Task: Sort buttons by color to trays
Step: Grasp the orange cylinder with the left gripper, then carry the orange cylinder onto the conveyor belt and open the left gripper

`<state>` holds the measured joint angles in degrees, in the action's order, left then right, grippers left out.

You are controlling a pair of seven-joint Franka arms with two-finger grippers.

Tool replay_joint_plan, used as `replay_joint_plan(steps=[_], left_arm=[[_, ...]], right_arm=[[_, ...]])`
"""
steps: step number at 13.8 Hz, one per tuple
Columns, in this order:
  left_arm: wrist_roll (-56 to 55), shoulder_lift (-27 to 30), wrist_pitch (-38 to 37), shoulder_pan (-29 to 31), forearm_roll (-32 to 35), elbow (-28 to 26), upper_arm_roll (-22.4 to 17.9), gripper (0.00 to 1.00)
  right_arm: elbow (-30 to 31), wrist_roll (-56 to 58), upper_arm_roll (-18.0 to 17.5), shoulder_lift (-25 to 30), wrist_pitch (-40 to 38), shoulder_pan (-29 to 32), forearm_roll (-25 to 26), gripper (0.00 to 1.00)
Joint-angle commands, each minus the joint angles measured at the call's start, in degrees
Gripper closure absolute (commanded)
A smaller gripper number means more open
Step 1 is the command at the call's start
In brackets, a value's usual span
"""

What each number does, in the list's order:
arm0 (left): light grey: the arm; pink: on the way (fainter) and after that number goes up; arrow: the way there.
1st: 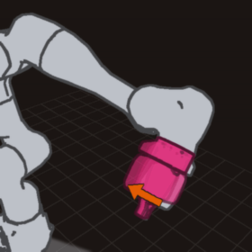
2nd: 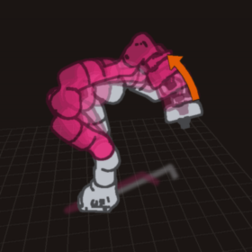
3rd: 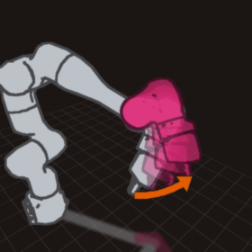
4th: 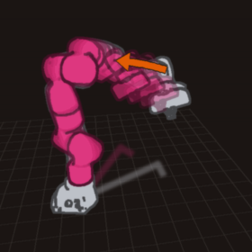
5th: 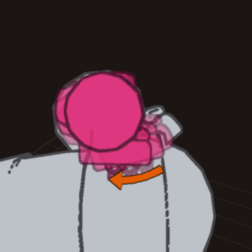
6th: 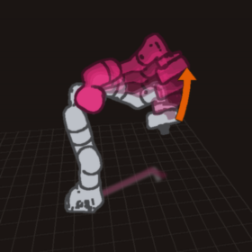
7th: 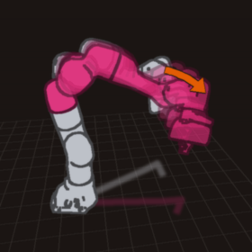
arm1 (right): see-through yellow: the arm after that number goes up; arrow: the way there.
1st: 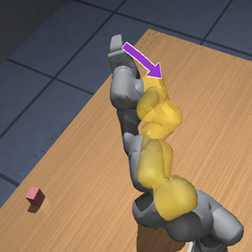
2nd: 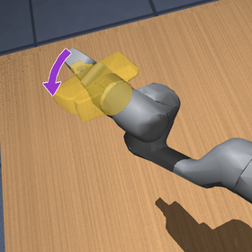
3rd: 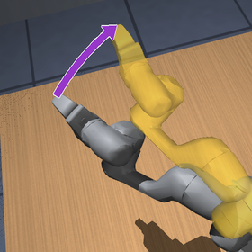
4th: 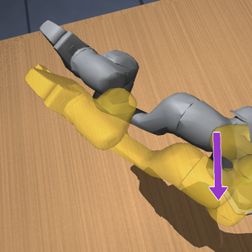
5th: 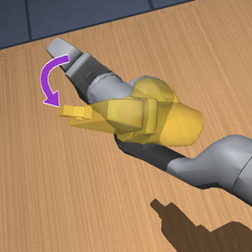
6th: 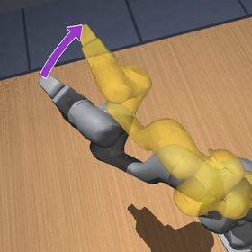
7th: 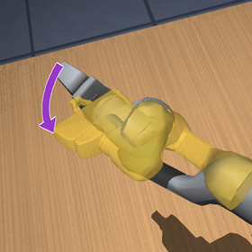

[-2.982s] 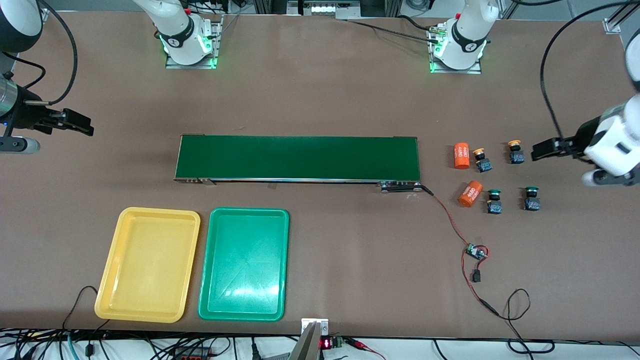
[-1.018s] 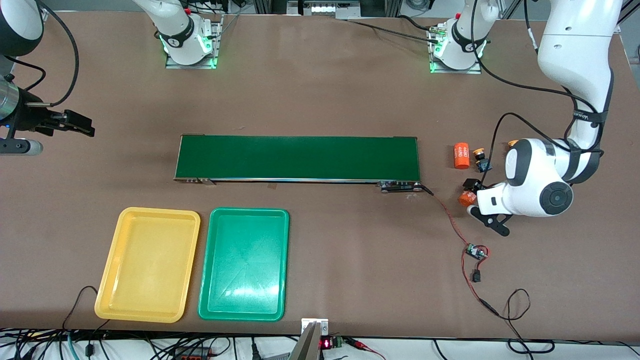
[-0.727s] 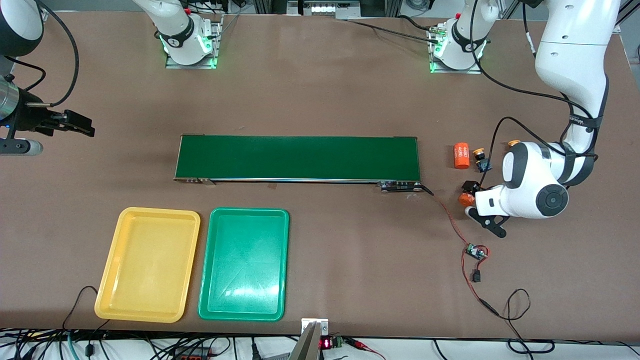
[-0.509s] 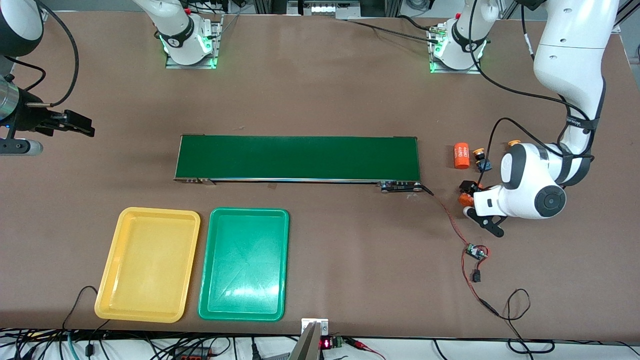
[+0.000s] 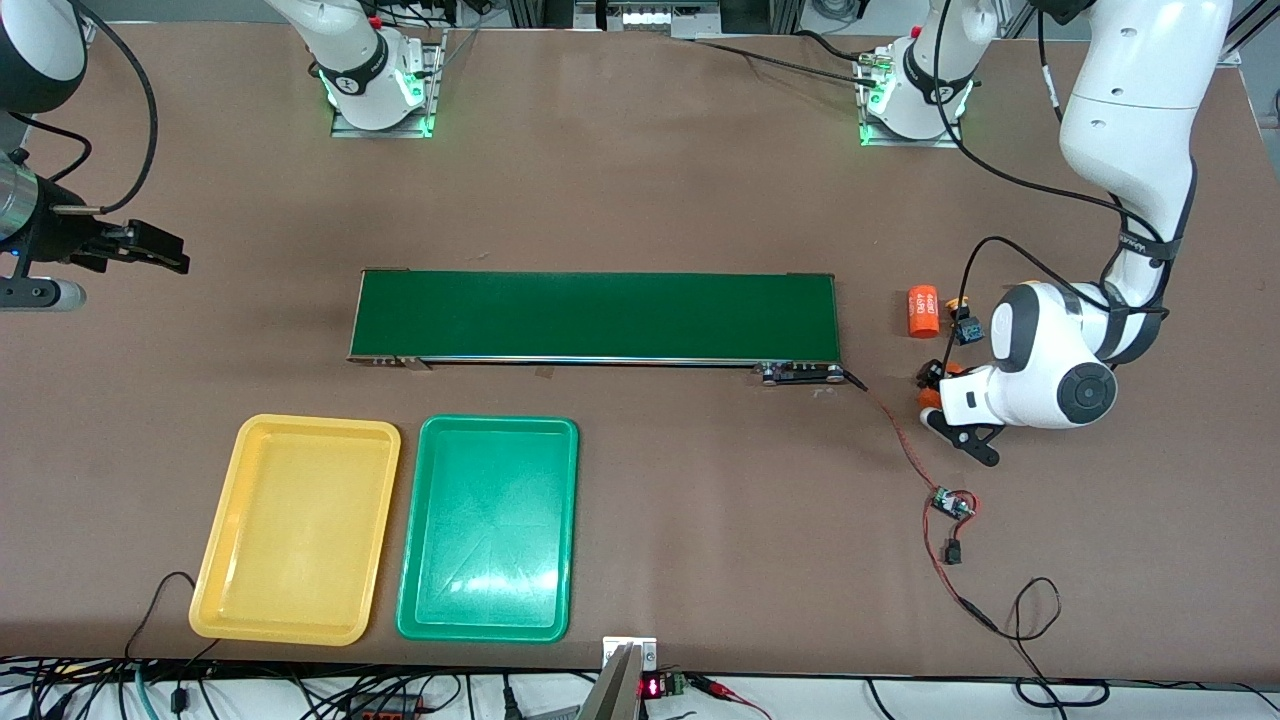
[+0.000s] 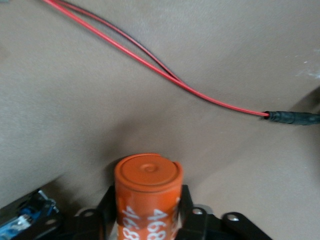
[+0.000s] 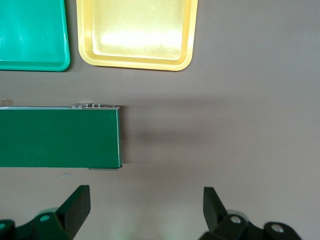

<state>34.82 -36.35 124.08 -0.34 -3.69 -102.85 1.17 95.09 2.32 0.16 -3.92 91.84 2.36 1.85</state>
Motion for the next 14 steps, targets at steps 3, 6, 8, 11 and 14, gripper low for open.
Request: replay_joint_plan(steps=[3,6,8,11,14], left_arm=[[2.44,8.03,-5.68,-2.29,-1.06,-1.74,1.72,1.0],[10.77,10.59,-10.42,-2.38,-1.15,-1.74,5.49,1.0],[12.46,12.26,-14.55,-2.38,-1.24,-1.74,9.62,1.0],[17.27,13.23,-14.75,-2.47,-0.27,-1.74,15.07,1.0],[22.04,12.44,-12.47,-2.64,-0.36,-2.0,18.69,1.0]], right_arm=[[-1.04,-0.12,-0.16,-0.47,-0.17,0.54,-0.89,0.0],[-1.04,0.49,-0.16,-0.47,0.18,0.46,-0.8,0.0],[-1.04,0.49,-0.16,-0.47,0.44,0.37,-0.8,0.0],[-1.04,0.75,-0.16,-0.47,0.53,0.28,-0.45,0.0],[-1.04,0.84,-0.16,-0.39,0.89,0.02,-0.45,0.0]])
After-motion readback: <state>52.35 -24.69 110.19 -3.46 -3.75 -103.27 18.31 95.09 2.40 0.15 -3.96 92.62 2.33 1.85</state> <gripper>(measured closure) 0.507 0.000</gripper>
